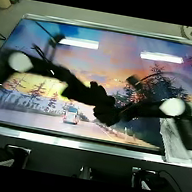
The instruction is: Fold the shirts.
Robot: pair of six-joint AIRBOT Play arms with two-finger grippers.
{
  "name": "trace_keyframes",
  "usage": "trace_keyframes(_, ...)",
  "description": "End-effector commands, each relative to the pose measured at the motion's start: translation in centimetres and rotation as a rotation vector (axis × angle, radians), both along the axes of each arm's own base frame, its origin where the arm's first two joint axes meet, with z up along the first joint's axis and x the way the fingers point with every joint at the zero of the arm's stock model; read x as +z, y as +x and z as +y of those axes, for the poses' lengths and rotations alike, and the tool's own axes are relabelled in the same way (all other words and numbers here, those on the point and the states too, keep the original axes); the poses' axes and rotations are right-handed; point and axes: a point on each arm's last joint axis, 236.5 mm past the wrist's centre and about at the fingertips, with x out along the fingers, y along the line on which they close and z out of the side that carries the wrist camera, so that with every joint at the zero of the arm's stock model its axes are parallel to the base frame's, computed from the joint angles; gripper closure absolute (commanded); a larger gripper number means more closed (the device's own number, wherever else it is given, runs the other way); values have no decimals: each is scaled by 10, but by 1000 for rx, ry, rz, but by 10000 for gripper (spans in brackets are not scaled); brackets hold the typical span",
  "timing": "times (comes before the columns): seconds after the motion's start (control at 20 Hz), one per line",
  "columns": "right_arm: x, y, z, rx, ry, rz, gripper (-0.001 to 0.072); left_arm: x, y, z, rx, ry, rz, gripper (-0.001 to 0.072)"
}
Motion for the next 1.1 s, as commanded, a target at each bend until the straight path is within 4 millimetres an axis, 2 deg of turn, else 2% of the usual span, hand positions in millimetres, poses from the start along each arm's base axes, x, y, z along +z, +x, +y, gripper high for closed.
trace_keyframes(0.0, 236, 9, -127, -327, -228, -694, 694, 253, -25, 61, 172, -225, -558, 685)
trace_keyframes(0.05, 319, -13, -139, -403, -193, -947, 694, 331, -58, 70, 175, -334, -759, 685)
trace_keyframes(0.1, 381, -39, -140, -438, -137, -1150, 694, 386, -93, 74, 157, -425, -909, 685)
trace_keyframes(0.15, 426, -64, -140, -456, -78, -1297, 694, 424, -125, 77, 132, -501, -1015, 685)
trace_keyframes(0.2, 452, -83, -139, -466, -41, -1384, 694, 449, -152, 79, 104, -548, -1091, 685)
trace_keyframes(0.25, 464, -94, -140, -471, -31, -1418, 694, 459, -169, 84, 93, -544, -1137, 685)
trace_keyframes(0.3, 467, -98, -142, -476, -41, -1426, 694, 458, -173, 92, 110, -503, -1151, 685)
trace_keyframes(0.35, 468, -99, -147, -488, -67, -1434, 694, 446, -168, 102, 145, -414, -1133, 685)
trace_keyframes(0.45, 469, -99, -153, -504, -99, -1440, 694, 407, -145, 131, 283, -283, -989, 685)
trace_keyframes(0.5, 469, -99, -153, -504, -98, -1443, 694, 390, -139, 138, 316, -242, -924, 685)
trace_keyframes(0.6, 466, -93, -152, -507, -89, -1426, 694, 362, -131, 138, 315, -181, -825, 685)
trace_keyframes(0.7, 448, -71, -149, -511, -60, -1332, 694, 329, -117, 132, 310, -127, -722, 684)
trace_keyframes(0.8, 402, -30, -147, -492, -107, -1143, 694, 273, -94, 124, 300, -41, -565, 683)
trace_keyframes(0.85, 369, -4, -145, -474, -144, -1019, 693, 232, -82, 119, 292, 15, -459, 683)
trace_keyframes(0.95, 300, 53, -142, -437, -210, -789, 693, 139, -64, 112, 270, 143, -233, 683)
trace_keyframes(1.05, 243, 116, -135, -413, -233, -661, 692, 43, -55, 108, 242, 261, -32, 684)
